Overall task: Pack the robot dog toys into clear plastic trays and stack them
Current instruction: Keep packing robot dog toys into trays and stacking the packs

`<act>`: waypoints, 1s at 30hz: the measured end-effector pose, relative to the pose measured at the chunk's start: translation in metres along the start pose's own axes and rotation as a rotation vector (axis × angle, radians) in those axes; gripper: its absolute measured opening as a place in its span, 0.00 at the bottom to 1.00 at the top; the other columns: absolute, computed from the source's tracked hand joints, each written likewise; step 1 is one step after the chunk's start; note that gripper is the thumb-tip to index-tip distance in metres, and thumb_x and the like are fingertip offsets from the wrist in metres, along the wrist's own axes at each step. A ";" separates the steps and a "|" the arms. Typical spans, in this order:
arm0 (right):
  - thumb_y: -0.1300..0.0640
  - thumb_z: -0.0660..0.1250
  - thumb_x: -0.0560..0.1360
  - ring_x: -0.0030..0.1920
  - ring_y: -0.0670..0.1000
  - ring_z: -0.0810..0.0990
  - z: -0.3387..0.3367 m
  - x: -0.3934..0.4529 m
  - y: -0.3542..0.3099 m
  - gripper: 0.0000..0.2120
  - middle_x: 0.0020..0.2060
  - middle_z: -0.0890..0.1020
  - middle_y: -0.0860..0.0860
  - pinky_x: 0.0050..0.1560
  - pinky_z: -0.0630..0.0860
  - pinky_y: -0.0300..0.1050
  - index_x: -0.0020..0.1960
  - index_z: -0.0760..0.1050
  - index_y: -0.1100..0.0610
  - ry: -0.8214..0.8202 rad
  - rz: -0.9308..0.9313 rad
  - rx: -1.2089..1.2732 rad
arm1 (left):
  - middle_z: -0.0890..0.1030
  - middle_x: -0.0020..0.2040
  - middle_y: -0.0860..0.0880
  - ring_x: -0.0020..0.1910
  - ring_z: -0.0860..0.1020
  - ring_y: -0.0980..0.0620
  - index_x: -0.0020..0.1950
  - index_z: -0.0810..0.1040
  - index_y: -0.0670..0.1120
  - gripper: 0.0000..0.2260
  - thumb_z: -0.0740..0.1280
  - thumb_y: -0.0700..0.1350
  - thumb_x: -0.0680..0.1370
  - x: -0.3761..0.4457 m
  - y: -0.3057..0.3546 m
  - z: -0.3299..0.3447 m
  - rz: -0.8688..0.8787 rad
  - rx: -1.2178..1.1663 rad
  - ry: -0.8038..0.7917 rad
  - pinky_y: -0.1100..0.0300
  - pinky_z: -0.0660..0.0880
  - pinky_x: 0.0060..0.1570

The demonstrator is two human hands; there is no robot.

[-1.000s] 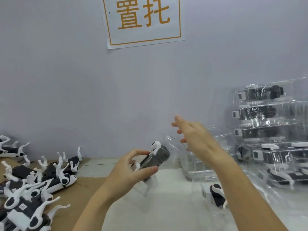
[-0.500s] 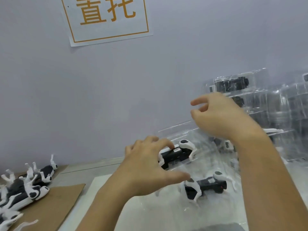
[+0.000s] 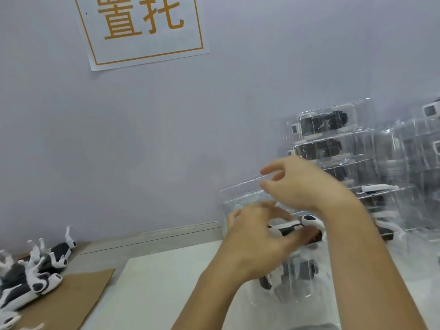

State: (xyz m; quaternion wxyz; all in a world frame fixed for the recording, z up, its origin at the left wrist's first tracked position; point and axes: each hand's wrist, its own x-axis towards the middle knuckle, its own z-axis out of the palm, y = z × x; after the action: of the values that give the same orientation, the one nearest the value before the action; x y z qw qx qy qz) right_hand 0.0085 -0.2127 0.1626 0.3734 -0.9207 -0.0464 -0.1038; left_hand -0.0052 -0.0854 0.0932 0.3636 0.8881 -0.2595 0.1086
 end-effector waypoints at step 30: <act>0.54 0.69 0.78 0.51 0.50 0.78 0.034 0.022 0.027 0.14 0.59 0.79 0.49 0.38 0.68 0.37 0.62 0.76 0.44 -0.235 0.070 -0.197 | 0.82 0.51 0.54 0.57 0.75 0.49 0.48 0.80 0.51 0.04 0.66 0.43 0.79 0.010 -0.071 -0.133 -0.281 0.415 0.549 0.51 0.69 0.59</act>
State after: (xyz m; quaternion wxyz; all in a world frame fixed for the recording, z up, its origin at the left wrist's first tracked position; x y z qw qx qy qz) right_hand 0.0401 -0.2084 0.1254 0.2768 -0.9597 -0.0470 0.0135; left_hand 0.0415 0.0467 0.1493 0.2431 0.9076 -0.0002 0.3422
